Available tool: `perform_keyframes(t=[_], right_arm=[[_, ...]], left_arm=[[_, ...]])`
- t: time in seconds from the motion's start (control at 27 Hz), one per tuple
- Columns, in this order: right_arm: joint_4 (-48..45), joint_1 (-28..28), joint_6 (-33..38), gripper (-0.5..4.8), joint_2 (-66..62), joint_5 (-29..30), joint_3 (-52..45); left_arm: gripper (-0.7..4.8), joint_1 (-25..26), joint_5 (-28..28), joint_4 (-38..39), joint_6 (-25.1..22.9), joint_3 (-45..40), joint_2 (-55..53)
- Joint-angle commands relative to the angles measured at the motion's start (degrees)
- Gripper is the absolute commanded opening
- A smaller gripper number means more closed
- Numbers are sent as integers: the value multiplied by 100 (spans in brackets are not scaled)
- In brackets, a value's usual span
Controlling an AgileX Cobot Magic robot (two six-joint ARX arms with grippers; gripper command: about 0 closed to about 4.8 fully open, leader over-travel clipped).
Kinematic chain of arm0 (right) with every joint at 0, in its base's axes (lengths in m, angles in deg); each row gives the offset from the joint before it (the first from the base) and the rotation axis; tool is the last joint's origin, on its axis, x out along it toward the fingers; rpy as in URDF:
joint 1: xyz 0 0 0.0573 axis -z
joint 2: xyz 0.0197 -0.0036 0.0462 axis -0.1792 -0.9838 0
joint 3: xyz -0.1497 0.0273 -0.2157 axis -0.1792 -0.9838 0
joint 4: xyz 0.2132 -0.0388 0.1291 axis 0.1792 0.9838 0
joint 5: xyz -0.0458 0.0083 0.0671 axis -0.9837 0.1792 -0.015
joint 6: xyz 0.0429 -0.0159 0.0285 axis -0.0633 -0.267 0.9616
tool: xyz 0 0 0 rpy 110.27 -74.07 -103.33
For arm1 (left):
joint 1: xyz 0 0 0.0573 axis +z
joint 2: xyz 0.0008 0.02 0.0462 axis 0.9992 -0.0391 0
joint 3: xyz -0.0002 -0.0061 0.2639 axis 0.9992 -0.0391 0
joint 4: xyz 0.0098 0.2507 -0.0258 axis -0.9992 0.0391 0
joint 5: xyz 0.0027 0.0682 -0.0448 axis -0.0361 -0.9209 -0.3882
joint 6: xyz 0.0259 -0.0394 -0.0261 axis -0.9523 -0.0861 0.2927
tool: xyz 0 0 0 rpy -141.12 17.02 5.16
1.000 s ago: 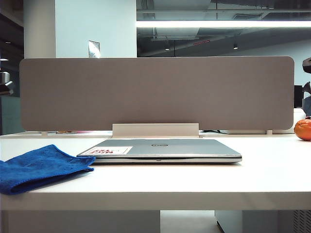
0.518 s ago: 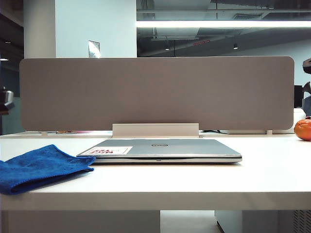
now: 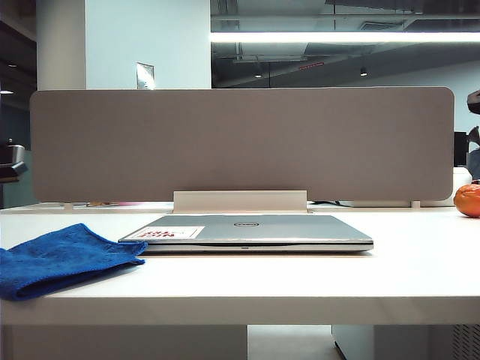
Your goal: Pick up the blue rag and put it over the laptop.
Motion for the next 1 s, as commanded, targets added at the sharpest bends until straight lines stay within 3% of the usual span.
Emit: perform_keyframes(t=[0.04, 0.19, 0.37, 0.78, 1.0], right_arm=[[-98, -4, -9, -5, 13, 0, -31], [-96, -4, -11, -5, 13, 2, -31], [-96, -4, -11, -5, 13, 0, -31], [-96, -4, -26, -5, 13, 0, -31], [-94, -4, -28, -5, 13, -92, -31]], left_arm=[[40, 7, 20, -59, -24, 13, 15], [-5, 7, 20, -59, -24, 13, 15], [-6, 4, 90, -105, -17, 24, 24], [-6, -7, 1912, -79, 437, 960, 66], [-6, -66, 2465, -142, 564, 1486, 66]])
